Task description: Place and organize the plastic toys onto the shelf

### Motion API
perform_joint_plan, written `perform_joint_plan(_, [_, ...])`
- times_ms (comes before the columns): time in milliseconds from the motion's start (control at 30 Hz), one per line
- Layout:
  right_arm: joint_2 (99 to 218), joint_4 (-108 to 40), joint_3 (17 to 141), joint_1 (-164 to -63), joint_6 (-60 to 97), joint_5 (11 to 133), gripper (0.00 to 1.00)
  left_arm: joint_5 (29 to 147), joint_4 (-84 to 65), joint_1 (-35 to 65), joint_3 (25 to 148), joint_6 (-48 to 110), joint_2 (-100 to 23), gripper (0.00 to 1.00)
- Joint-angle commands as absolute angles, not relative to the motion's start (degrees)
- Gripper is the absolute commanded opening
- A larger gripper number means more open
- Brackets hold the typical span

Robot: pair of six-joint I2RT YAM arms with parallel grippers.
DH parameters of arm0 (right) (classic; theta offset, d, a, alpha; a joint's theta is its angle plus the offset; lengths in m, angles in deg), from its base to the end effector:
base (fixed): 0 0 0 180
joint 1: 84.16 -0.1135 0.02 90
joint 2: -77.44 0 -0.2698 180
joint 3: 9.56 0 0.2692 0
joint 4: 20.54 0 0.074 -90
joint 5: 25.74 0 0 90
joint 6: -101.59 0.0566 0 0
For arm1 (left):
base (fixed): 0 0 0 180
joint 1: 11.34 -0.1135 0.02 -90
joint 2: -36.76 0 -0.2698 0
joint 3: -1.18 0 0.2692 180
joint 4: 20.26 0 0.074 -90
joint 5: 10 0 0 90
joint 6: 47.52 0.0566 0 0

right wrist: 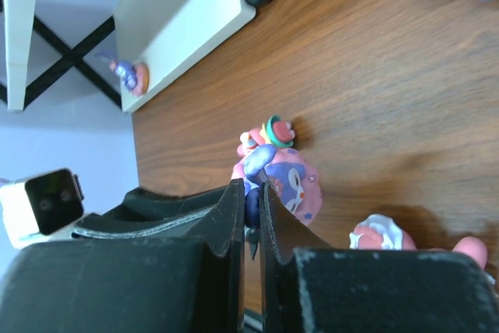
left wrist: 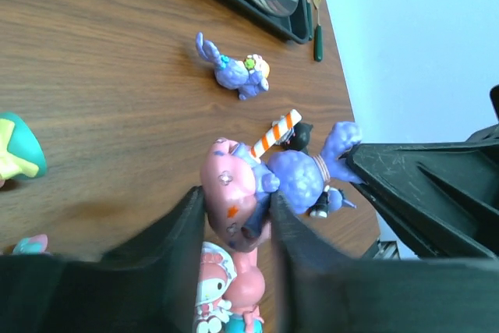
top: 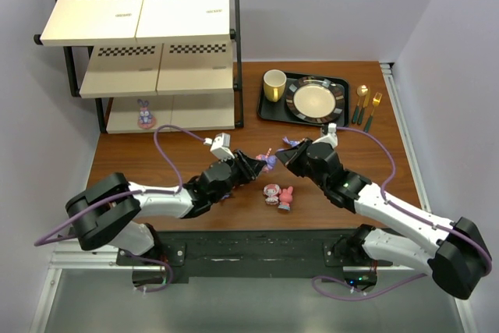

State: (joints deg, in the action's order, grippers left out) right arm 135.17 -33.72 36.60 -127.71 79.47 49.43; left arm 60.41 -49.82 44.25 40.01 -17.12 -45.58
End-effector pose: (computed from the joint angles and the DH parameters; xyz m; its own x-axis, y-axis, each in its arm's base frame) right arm 0.1959 0.1663 0.2337 -0.5752 0.6888 -0.4412 0.0937 0.5913 0.8010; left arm 0.1868 -0.2391 0.1649 -0.5807 -0.5901 -0.5608 0.1828 0.5768 -0.7962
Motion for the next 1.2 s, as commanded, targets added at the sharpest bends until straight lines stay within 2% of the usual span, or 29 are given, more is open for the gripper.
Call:
perform_joint_plan(0, [135.3,-27.9,36.7,-129.6,81.7,50.1,0.0,59.6,-55.9,44.5,40.8,-17.0,-45.5,0.12])
perform_joint_plan(33, [135.4,-27.9,36.6,-129.9,81.6,50.4,0.0,59.8,-56.0,44.5,40.7,-16.8,-45.1,0.02])
perform_joint_plan(67, [135.4,-27.7,36.5,-129.9,81.3,50.5,0.03,59.8,-56.0,44.5,40.4,-16.0,-44.9,0.0])
perform_joint_plan(133, [135.2,-27.5,36.4,-129.9,79.4,51.4,0.13,59.7,-56.1,44.3,39.7,-15.7,-43.7,0.0])
perform_joint_plan(267, [133.7,-29.8,37.5,-129.9,72.3,52.4,0.51,65.2,-57.2,40.4,35.8,-16.5,-40.9,0.0])
perform_joint_plan(400, [133.3,-33.2,41.2,-129.9,62.5,54.5,0.75,75.6,-58.4,34.1,32.7,-17.7,-38.7,0.0])
perform_joint_plan(433, [133.5,-34.6,42.2,-129.9,59.8,55.3,0.77,77.4,-58.5,33.0,31.9,-17.6,-37.9,0.0])
perform_joint_plan(500, [134.2,-36.1,45.3,-129.6,52.1,58.0,0.8,83.0,-56.9,30.4,31.7,-17.0,-36.0,0.0])
perform_joint_plan(667, [135.4,-39.2,49.3,-124.1,37.9,66.1,0.78,96.4,-47.3,25.5,35.4,-11.4,-33.2,0.0])
perform_joint_plan(733, [136.9,-39.7,50.5,-120.4,35.9,76.0,0.74,99.3,-44.7,24.3,36.5,-9.8,-32.3,0.0])
perform_joint_plan(867, [140.6,-42.6,53.9,-115.2,30.3,85.7,0.68,106.8,-39.1,23.1,40.0,-6.7,-33.3,0.0])
perform_joint_plan(1167, [145.8,-49.2,57.7,-115.2,24.3,93.7,0.61,115.2,-37.8,22.7,44.9,-5.1,-38.0,0.0])
